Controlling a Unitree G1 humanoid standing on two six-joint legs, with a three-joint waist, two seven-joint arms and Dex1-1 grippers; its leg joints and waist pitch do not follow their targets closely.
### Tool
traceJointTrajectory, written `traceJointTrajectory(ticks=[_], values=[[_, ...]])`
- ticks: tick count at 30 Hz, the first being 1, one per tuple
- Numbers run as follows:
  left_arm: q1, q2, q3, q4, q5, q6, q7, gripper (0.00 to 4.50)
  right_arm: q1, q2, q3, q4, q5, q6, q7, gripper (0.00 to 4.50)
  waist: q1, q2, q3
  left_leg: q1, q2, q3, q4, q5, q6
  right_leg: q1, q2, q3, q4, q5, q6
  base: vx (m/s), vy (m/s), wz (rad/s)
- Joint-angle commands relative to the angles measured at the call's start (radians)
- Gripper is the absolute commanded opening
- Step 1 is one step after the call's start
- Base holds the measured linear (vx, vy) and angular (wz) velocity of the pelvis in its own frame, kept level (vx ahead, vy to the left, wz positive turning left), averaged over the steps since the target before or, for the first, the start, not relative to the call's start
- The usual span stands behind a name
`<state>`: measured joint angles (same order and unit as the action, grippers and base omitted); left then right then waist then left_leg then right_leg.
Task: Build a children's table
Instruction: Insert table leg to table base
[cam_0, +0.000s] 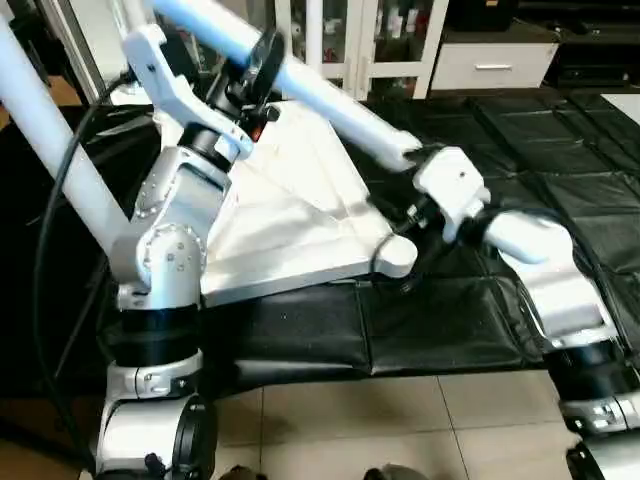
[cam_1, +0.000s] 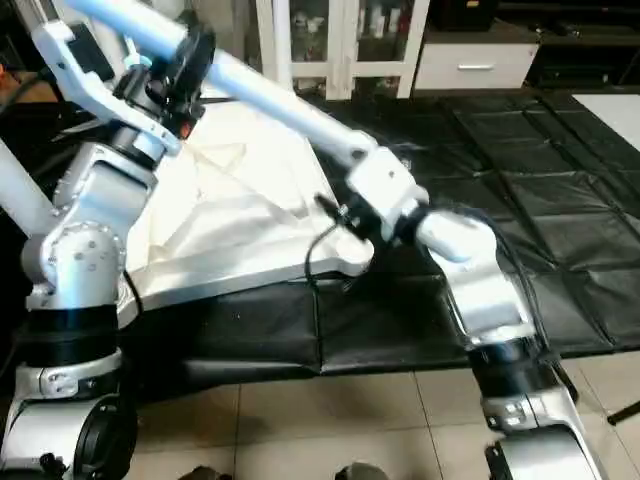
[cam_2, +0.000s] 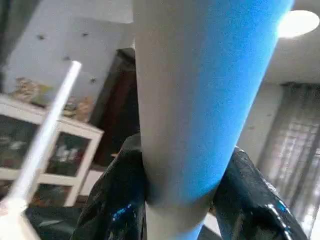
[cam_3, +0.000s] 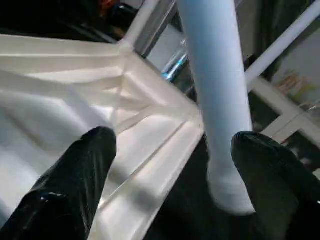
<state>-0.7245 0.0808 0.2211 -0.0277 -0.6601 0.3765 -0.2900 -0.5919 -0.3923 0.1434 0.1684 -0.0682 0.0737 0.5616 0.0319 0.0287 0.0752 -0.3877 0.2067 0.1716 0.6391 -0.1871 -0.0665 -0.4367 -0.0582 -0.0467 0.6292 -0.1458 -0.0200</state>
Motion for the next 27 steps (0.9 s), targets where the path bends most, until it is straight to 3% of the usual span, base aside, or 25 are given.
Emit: traceJointTrajectory(ticks=[1,8,11,15,17,23,25,27], values=[[-0.013,0.020,-0.008,-0.042,-0.030,0.025,-0.050,1.53,-0.033,0.001,0.015,0.037,-0.058,-0.043,-0.056,4.07,-0.001,-0.009,-0.092,0.010,-0.004,0.004,-0.060,-0.187,0.028,0.062,-0.040,0.025,-0.085,-0.311,-0.161,0.000,0.000,0.00],[-0.004,0.044,-0.039,-0.026,0.025,0.008,-0.052,1.53,-0.063,0.008,0.016,0.039,-0.136,-0.073,-0.165,4.48,-0.001,-0.008,-0.090,0.014,-0.002,0.005,-0.064,-0.200,0.015,0.063,-0.038,0.028,-0.082,-0.299,-0.148,0.000,0.000,0.00],[-0.004,0.041,-0.039,-0.021,0.020,0.014,-0.050,1.53,-0.077,0.006,0.026,0.079,-0.169,-0.078,-0.201,4.48,-0.002,-0.008,-0.092,0.011,-0.004,0.005,-0.063,-0.195,0.007,0.068,-0.039,0.029,-0.079,-0.280,-0.150,0.000,0.000,0.00],[0.003,0.042,-0.051,-0.029,0.005,0.034,-0.071,1.52,-0.100,0.015,0.043,0.139,-0.206,-0.105,-0.235,4.48,-0.005,0.000,-0.093,0.013,-0.006,0.005,-0.061,-0.205,0.003,0.066,-0.037,0.029,-0.079,-0.270,-0.158,0.000,0.000,0.00],[0.004,0.042,-0.053,-0.030,0.003,0.035,-0.073,1.52,-0.104,0.017,0.047,0.147,-0.212,-0.107,-0.238,4.48,-0.005,-0.002,-0.093,0.010,-0.006,0.005,-0.062,-0.199,0.008,0.069,-0.038,0.029,-0.077,-0.249,-0.164,0.000,0.000,0.00],[-0.004,0.041,-0.056,-0.029,-0.010,0.048,-0.091,1.52,-0.115,0.010,0.080,0.202,-0.246,-0.121,-0.242,4.48,-0.006,0.002,-0.094,0.015,-0.003,0.005,-0.061,-0.207,0.011,0.067,-0.036,0.029,-0.076,-0.225,-0.184,0.000,0.000,0.00],[-0.007,0.041,-0.056,-0.030,-0.011,0.050,-0.092,1.52,-0.113,0.008,0.084,0.206,-0.247,-0.125,-0.236,4.12,-0.005,0.001,-0.093,0.013,-0.004,0.004,-0.062,-0.210,0.011,0.070,-0.037,0.029,-0.074,-0.226,-0.184,0.000,0.000,0.00],[-0.009,0.042,-0.056,-0.029,-0.015,0.052,-0.094,1.52,-0.113,0.008,0.084,0.218,-0.251,-0.129,-0.235,4.09,-0.005,0.001,-0.093,0.014,-0.004,0.005,-0.062,-0.212,0.013,0.070,-0.037,0.029,-0.075,-0.228,-0.183,0.000,0.000,0.00]])
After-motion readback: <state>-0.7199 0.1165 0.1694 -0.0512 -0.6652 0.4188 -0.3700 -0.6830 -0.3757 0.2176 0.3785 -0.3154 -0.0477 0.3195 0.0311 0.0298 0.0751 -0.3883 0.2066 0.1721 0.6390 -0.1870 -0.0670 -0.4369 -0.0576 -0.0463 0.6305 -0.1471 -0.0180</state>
